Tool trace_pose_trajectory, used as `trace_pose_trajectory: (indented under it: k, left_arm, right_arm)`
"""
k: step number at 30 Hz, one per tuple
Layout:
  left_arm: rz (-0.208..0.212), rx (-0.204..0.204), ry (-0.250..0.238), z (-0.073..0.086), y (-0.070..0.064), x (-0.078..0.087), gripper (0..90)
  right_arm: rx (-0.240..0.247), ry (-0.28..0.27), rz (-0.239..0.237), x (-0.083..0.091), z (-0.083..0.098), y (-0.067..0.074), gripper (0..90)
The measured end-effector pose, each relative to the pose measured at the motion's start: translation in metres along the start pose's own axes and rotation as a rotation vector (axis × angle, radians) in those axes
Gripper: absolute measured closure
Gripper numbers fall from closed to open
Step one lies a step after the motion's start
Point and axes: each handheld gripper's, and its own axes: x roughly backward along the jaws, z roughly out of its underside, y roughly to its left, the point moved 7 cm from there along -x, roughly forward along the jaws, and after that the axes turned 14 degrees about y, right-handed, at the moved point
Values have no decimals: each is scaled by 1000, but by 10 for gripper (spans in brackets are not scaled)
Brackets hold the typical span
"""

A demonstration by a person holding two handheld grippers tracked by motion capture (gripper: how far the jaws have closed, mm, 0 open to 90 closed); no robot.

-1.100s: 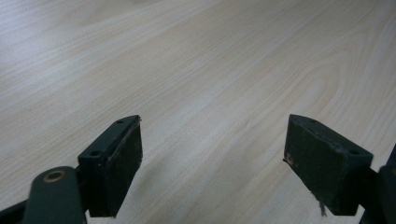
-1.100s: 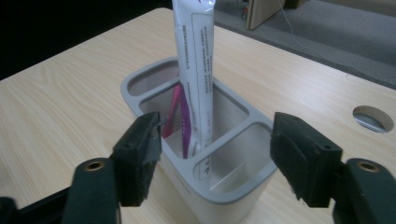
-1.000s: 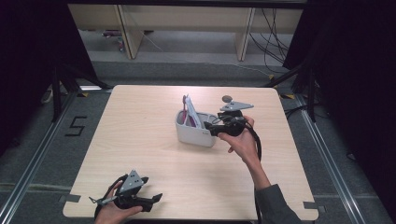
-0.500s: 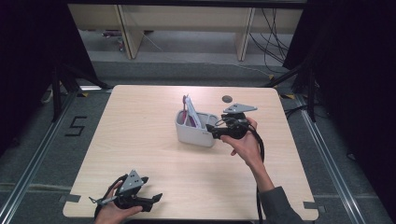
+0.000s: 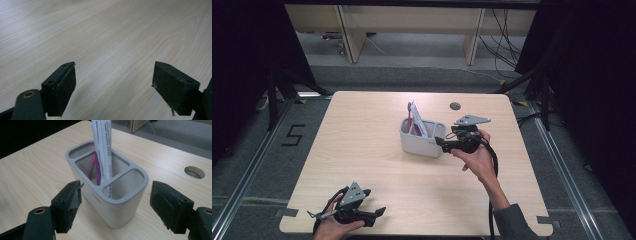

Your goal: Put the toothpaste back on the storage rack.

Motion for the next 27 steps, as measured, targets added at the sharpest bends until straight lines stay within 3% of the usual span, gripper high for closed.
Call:
trace_pose_trajectory:
  k: [1, 4, 8, 10, 12, 16, 17, 19, 22, 23, 24, 26, 27]
  left_arm:
    - [-5, -6, 5, 1, 1, 0, 186]
    - [-1, 1, 0, 0, 1, 0, 186]
    - [-7, -3, 4, 0, 3, 0, 186]
    - [-2, 9, -10, -1, 1, 0, 186]
    - [-6, 7, -7, -1, 2, 0, 186]
    - [-4, 5, -3, 0, 3, 0, 186]
    - [-4, 6, -4, 0, 3, 0, 186]
    - [-4, 7, -2, -1, 3, 0, 186]
    - [-2, 20, -14, -1, 2, -1, 186]
    - [0, 24, -22, -2, 2, -1, 186]
    - [-7, 20, -8, 0, 3, -1, 186]
    - [-6, 14, -4, 0, 3, 0, 186]
    - [-6, 14, -6, 0, 3, 0, 186]
  right_arm:
    - [-22, 7, -10, 1, 2, 1, 263]
    - [0, 12, 8, 3, 6, -2, 262]
    - [-34, 10, -7, 4, 11, 0, 259]
    - [-8, 17, 10, 6, 13, -3, 258]
    - [-31, 21, -9, 6, 16, -1, 255]
    - [-1, 18, 1, 7, 19, -4, 252]
    - [-32, 27, 0, 8, 21, -2, 250]
    - [-5, 19, 4, 9, 21, -4, 244]
    - [-42, 25, -5, 11, 24, -2, 236]
    - [-20, 13, -4, 11, 24, -4, 232]
    - [-47, 21, -13, 12, 25, -1, 231]
    - [-27, 16, 2, 14, 26, -4, 226]
    - [-48, 25, -3, 15, 27, -2, 221]
